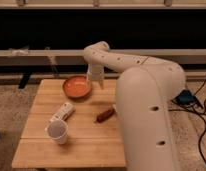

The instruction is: Drag the ceramic bowl in a circle

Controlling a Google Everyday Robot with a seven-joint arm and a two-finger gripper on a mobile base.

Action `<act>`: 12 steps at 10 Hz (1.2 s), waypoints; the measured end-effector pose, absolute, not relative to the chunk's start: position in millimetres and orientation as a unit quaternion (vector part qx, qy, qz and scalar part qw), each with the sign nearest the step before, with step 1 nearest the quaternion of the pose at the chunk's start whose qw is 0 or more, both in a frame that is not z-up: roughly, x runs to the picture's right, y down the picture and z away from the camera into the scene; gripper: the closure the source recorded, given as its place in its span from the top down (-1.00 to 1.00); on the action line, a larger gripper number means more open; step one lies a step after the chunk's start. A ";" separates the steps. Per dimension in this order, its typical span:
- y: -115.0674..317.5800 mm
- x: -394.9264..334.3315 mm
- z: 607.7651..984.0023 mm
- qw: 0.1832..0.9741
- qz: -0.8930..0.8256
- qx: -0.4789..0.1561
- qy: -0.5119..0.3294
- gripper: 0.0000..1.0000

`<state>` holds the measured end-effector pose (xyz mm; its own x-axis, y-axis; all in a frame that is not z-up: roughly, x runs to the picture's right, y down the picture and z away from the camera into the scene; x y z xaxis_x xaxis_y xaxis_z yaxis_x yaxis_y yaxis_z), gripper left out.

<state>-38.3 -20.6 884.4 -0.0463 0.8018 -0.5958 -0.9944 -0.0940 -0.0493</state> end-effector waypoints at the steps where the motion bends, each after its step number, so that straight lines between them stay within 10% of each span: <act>1: -31.2 -48.2 916.3 0.642 0.697 -0.253 0.192 0.30; 12: 0.6 -72.0 986.4 0.619 0.691 -0.284 0.241 0.11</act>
<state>-72.0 0.6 986.4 -0.0723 0.7197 -0.6905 -0.9930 -0.1171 -0.0180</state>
